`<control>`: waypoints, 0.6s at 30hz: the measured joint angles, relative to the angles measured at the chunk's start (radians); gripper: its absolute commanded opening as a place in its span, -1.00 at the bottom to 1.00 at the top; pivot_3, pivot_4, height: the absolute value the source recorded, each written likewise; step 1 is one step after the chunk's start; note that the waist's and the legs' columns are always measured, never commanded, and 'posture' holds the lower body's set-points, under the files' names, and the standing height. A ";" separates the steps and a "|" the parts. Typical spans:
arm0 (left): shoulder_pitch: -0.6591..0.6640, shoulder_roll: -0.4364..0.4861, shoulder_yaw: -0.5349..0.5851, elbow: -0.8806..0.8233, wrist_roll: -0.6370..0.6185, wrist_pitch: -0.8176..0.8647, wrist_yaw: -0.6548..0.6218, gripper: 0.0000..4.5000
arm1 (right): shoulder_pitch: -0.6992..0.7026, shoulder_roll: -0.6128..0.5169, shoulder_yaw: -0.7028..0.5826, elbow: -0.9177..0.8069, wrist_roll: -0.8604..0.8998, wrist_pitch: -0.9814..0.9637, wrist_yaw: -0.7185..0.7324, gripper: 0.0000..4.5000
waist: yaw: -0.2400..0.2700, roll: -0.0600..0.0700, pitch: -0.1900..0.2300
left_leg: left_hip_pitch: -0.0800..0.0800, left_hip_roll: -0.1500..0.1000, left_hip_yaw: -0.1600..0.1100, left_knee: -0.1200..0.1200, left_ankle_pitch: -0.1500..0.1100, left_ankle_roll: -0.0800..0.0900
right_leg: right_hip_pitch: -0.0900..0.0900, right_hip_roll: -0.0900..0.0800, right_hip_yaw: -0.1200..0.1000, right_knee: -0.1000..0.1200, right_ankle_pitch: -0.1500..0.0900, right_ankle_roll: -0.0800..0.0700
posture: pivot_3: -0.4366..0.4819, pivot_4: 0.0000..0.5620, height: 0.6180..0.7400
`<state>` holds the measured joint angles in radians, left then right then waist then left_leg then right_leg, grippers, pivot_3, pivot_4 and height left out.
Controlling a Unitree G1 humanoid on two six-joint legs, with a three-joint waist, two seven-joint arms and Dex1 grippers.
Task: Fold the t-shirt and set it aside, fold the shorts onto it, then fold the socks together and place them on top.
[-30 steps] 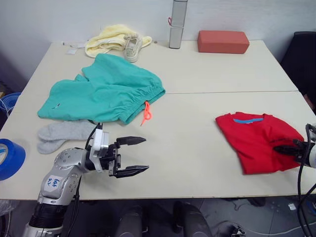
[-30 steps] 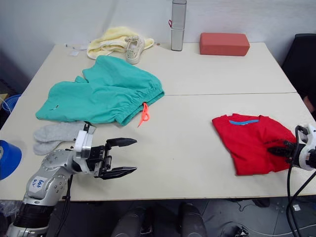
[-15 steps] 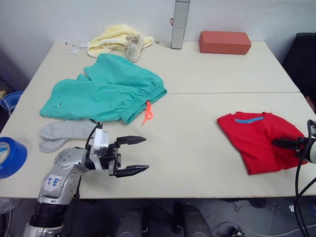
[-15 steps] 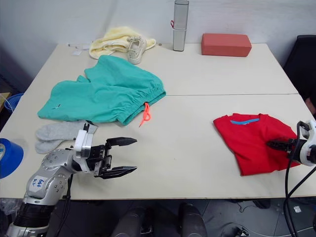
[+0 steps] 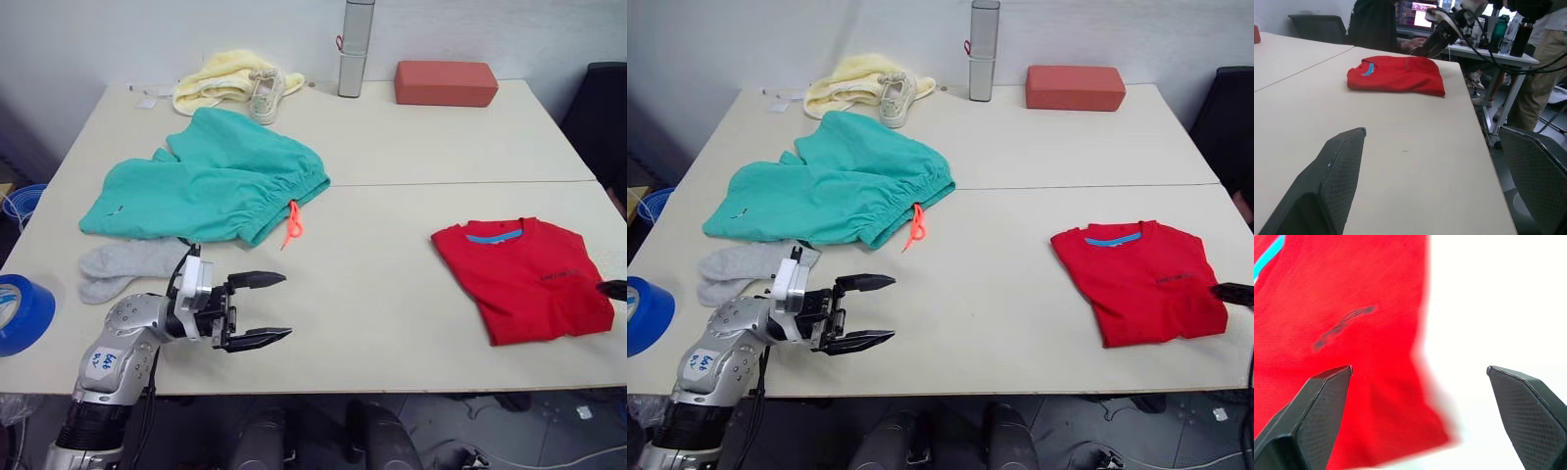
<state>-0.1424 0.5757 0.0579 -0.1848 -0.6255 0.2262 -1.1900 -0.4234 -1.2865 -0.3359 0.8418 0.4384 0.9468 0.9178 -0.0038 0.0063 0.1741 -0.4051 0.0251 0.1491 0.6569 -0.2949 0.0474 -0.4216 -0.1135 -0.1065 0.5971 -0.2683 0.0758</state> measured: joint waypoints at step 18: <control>0.259 0.091 0.360 0.005 0.042 -0.087 0.164 1.00 | 0.479 0.420 -0.218 -0.929 0.135 -0.617 0.329 1.00 | 0.003 -0.003 0.000 | 0.002 0.002 -0.001 -0.001 -0.004 -0.008 | 0.000 0.001 0.001 0.003 -0.001 -0.002 | -0.05 -0.47 1.00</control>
<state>0.1162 0.6664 0.4180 -0.1799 -0.5831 0.1396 -1.0260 0.0559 -0.8666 -0.5541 -0.0871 0.5732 0.3296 1.2464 -0.0007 0.0036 0.1743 -0.4034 0.0272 0.1485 0.6556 -0.2986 0.0396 -0.4220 -0.1125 -0.1053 0.5997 -0.2692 0.0743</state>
